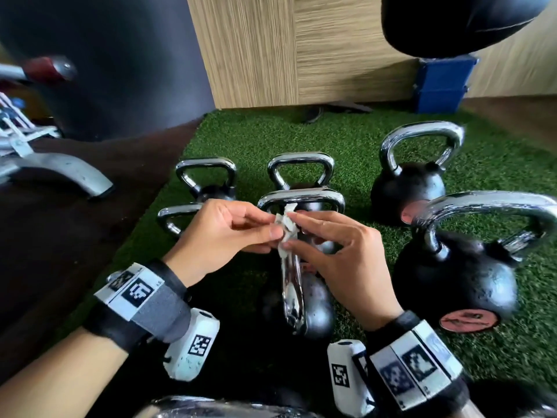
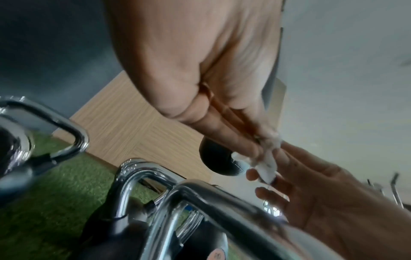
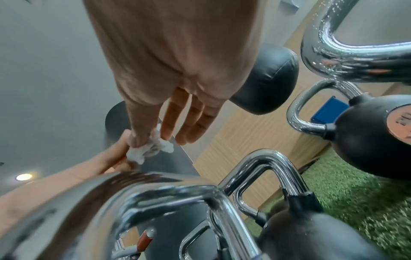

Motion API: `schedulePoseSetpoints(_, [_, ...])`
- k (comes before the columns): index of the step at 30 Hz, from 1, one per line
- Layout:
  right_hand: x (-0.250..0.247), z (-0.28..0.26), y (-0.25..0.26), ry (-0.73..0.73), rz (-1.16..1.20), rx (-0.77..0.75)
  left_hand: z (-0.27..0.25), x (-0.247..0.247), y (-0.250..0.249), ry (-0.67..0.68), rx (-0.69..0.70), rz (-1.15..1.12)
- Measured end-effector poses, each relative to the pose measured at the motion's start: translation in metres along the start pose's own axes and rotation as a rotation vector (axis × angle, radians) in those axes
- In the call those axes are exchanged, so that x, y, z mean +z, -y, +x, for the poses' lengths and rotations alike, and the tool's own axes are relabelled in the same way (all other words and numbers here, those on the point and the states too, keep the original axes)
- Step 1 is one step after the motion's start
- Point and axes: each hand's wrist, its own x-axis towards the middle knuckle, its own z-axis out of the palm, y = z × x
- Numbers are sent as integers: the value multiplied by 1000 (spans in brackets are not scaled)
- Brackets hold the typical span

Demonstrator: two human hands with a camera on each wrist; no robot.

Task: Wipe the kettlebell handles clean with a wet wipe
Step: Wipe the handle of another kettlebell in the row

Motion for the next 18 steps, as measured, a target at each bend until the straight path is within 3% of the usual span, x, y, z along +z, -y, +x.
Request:
schedulePoseSetpoints(3, [-2,2,-4,-92,-8,-6,3,0,-8,129,-87,-139])
schedulePoseSetpoints(5, [2,1,-11,-156,33,73,5,-6,-6,192,-106,-47])
schedulePoseSetpoints(9, [14,-7,-41,-250,-11,326,-2,-17,21,137,-128,540])
schedulePoseSetpoints(12, [24,-12,-63,-126,-104,425,-19,-9,48,479,-327,867])
schedulePoseSetpoints(14, [32,-14,-74,-43,-102,464,-27,11,64,595,-236,859])
schedulePoseSetpoints(18, [45,-10,-86,51,-72,552,-34,49,84,449,-18,698])
